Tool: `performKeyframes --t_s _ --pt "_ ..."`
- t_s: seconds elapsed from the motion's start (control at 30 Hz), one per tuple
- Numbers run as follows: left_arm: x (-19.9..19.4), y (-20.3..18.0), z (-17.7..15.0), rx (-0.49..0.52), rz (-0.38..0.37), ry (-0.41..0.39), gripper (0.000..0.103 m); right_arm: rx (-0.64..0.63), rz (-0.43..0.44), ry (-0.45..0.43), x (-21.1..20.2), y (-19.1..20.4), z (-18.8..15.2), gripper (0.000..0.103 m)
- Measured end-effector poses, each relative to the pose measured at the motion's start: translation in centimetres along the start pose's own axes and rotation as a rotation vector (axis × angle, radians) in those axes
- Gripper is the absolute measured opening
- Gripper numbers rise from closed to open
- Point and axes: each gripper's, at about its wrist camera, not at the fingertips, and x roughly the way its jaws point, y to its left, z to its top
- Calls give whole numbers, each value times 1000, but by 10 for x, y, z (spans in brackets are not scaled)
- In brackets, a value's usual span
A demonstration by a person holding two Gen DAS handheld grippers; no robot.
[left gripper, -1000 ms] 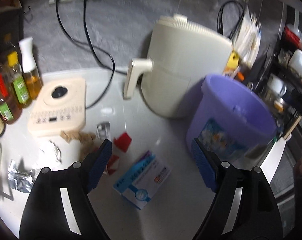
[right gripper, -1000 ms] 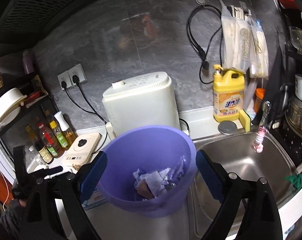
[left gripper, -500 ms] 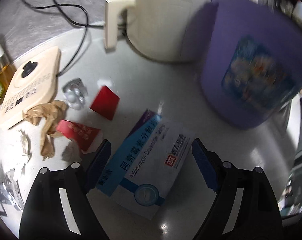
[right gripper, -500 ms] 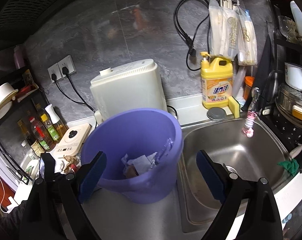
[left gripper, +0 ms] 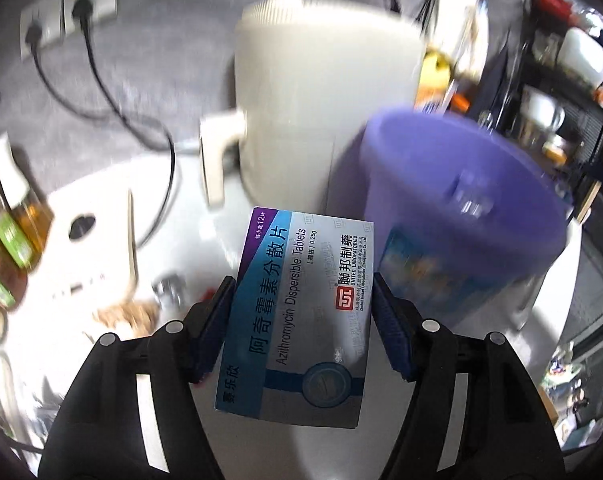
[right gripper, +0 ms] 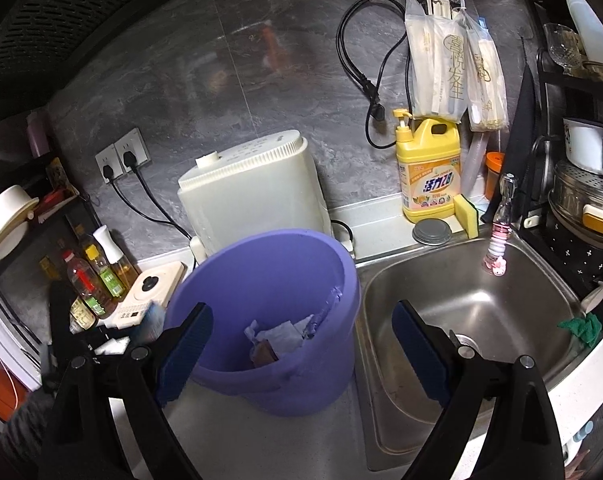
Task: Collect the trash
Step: 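Carry the medicine box over the purple bucket and open the left tool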
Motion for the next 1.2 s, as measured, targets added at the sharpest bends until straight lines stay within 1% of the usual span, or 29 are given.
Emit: performKeyframes --t_s 0.03,0.13,0.27,0.4,0.5,0.6,0.63,0.67,0.7,0.73,0.8,0.87,1.03,1.1,1.17,1.2 --pt "-6 -1 7 -5 -12 -11 67 2 4 0 -1 1 1 89" --pt "-19 -8 27 -2 -10 -45 67 3 25 -4 -6 3 6 89" --pt "-32 -25 55 45 -8 -81 67 4 24 -21 -13 0 9 90" --pt "-30 -51 81 90 -38 -88 67 41 27 -33 -23 -11 8 90" --pt "-25 -73 94 121 -68 -90 67 67 17 -35 -31 -22 7 90" --pt "-18 -92 104 128 -94 -99 68 81 2 -42 -39 -32 7 90" --pt "-16 -97 107 119 -114 -109 70 85 -2 -44 -41 -34 7 91" --pt "-16 -99 110 111 -134 -115 76 89 -9 -46 -43 -37 7 92" --pt "-16 -102 112 107 -143 -121 90 91 -13 -47 -44 -38 6 92" --pt "-19 -103 113 106 -136 -137 96 92 -16 -46 -44 -39 5 93" --pt "-26 -101 112 103 -131 -154 97 90 -19 -42 -42 -38 5 94" --pt "-31 -93 109 90 -129 -146 97 84 -16 -39 -40 -33 3 95" --pt "-48 -52 90 38 -79 -145 97 47 14 -36 -28 -4 1 95" --pt "-56 -34 83 19 -39 -137 97 46 27 -29 -20 9 1 95" --pt "-69 -13 70 2 9 -151 97 50 59 -21 -13 23 2 95" --pt "-74 -1 64 -16 29 -154 97 21 81 -16 -6 35 2 95"
